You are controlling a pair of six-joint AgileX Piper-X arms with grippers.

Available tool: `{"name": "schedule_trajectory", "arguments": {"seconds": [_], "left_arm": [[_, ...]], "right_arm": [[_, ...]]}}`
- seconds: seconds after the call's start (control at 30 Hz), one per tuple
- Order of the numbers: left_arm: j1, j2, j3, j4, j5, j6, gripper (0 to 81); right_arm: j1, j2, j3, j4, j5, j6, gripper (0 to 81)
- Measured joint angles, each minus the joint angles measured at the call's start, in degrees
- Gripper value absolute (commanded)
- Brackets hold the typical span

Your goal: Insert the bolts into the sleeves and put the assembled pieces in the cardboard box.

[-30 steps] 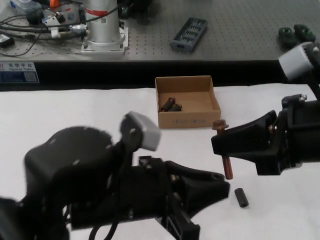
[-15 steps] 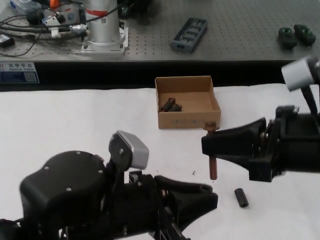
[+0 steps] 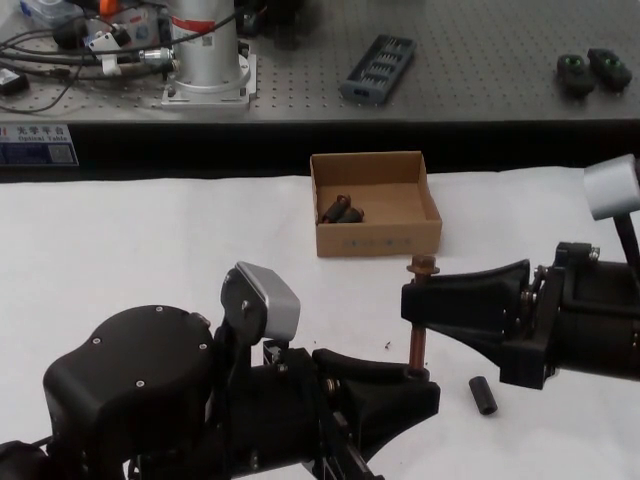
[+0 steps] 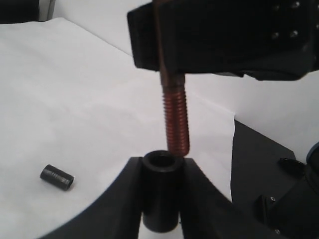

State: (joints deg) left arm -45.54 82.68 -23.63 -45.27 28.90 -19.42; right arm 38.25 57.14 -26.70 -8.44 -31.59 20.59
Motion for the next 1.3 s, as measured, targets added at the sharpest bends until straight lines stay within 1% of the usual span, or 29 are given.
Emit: {"name": "schedule_trajectory", "arguments": {"seconds": [0.33, 0.57, 0.9, 1.0, 1.3], "left_arm": [[0.00, 0.00, 0.00, 0.00, 0.00, 0.00, 11.8], [0.00, 0.00, 0.00, -0.24, 2.17, -0.49, 11.8], [0.00, 0.00, 0.00, -1.29, 2.16, -1.25, 11.8], [0.00, 0.00, 0.00, -1.29, 0.87, -1.56, 11.8], [0.00, -0.12, 0.00, -1.18, 0.63, -2.12, 11.8]], "right_arm": [[0.00, 0.00, 0.00, -0.41, 0.00, 0.07, 1.0], [0.00, 0.00, 0.00, -0.19, 0.00, -0.11, 1.0], [0.00, 0.00, 0.00, 0.88, 0.00, -0.85, 1.0], [0.00, 0.00, 0.00, 0.88, 0.00, -0.85, 1.0], [0.00, 0.00, 0.00, 0.88, 0.12, -1.31, 1.0]]}}
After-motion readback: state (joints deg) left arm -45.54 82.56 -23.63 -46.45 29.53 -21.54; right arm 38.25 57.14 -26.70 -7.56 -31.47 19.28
